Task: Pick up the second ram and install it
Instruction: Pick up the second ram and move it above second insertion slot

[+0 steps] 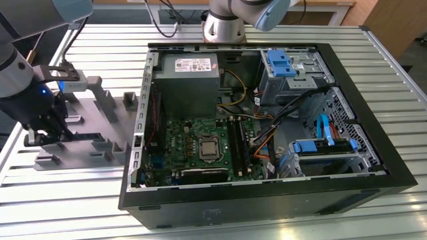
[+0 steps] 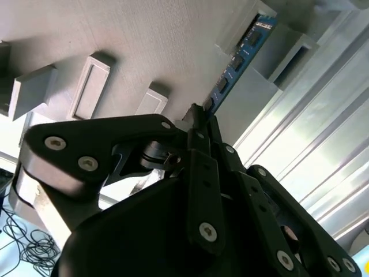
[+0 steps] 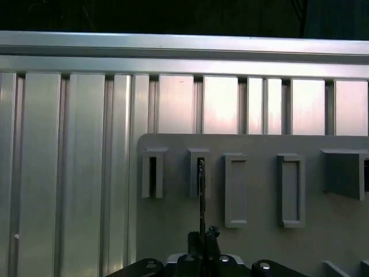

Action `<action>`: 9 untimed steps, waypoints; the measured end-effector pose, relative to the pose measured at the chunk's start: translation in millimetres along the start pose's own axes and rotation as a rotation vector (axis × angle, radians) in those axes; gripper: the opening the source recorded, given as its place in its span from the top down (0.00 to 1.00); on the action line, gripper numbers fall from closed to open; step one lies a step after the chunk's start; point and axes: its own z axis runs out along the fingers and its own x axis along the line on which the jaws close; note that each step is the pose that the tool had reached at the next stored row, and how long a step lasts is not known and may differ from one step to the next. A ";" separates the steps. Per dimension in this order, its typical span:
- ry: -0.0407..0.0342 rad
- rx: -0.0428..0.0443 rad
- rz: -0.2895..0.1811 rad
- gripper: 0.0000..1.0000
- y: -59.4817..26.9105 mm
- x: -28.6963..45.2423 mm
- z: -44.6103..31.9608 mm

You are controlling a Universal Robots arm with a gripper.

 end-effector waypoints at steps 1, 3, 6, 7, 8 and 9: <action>0.0001 -0.0001 0.000 0.86 0.0 -0.1 -3.5; 0.0000 0.0001 0.000 0.86 0.0 -0.3 -10.5; 0.0000 -0.0001 0.000 0.86 0.0 -0.6 -21.1; 0.0000 0.0000 0.000 0.86 0.1 -0.8 -24.8; 0.0000 0.0000 0.000 0.86 0.1 -0.9 -28.4; 0.0001 -0.0001 0.000 0.86 0.1 -1.0 -32.3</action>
